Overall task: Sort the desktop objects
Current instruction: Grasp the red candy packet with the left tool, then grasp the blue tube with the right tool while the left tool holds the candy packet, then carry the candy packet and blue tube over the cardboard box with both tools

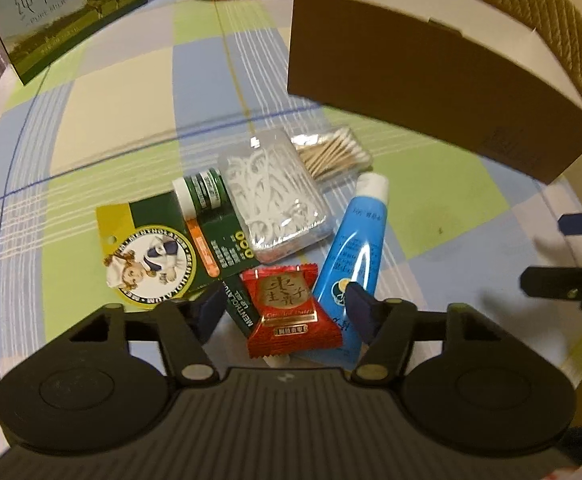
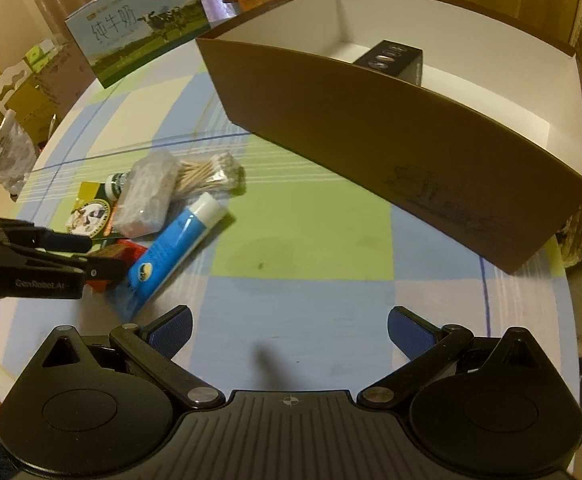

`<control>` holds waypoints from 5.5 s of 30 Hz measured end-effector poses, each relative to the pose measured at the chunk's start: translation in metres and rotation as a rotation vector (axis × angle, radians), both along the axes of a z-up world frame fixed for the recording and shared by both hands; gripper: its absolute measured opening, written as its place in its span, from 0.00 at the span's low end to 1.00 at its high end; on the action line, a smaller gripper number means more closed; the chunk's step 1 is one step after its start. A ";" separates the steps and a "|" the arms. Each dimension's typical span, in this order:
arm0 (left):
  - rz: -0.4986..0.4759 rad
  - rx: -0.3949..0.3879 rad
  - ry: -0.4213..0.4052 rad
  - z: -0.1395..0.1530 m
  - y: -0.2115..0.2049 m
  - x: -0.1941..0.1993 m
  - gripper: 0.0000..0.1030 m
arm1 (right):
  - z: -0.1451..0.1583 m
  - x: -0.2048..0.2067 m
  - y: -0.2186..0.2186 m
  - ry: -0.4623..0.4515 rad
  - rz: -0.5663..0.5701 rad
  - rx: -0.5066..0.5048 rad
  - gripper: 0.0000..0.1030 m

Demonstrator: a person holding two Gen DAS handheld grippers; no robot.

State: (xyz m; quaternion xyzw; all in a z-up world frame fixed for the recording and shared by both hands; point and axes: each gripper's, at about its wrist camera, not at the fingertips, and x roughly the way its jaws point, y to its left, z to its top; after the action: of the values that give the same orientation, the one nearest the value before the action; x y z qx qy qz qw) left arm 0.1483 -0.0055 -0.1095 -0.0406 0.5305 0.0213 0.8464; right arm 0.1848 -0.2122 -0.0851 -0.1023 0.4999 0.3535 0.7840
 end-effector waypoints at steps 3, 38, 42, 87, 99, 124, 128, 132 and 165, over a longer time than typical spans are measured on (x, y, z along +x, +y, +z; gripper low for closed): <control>-0.017 -0.006 0.022 -0.006 -0.002 -0.002 0.40 | -0.001 0.004 -0.003 0.005 -0.005 -0.003 0.98; 0.058 0.060 -0.058 0.025 0.034 -0.045 0.21 | -0.009 -0.019 0.036 0.042 0.075 0.015 0.98; 0.138 0.076 -0.059 0.027 0.062 -0.055 0.21 | -0.013 -0.026 0.055 0.044 0.107 0.027 0.98; 0.252 0.019 -0.030 0.011 0.123 -0.044 0.21 | -0.054 0.007 0.121 -0.188 0.191 -0.062 0.36; 0.205 0.013 -0.048 0.018 0.102 -0.036 0.21 | -0.049 -0.007 0.094 -0.140 0.201 -0.074 0.28; -0.068 -0.043 -0.207 0.072 0.006 0.026 0.21 | 0.036 0.017 -0.026 -0.089 -0.085 0.108 0.27; -0.116 -0.047 -0.244 0.084 -0.013 0.045 0.21 | 0.055 0.029 -0.037 -0.110 -0.103 0.140 0.27; -0.158 -0.050 -0.279 0.097 -0.030 0.065 0.21 | 0.075 0.047 -0.045 -0.129 -0.106 0.179 0.27; -0.224 0.024 -0.212 0.088 -0.085 0.270 0.21 | 0.066 0.255 -0.008 -0.247 0.078 0.122 0.27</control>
State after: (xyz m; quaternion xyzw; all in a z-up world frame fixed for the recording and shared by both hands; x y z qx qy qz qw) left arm 0.4186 -0.0905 -0.0217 0.0272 0.4390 -0.0714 0.8952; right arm 0.4403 -0.2201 -0.0192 -0.1164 0.3728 0.3980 0.8301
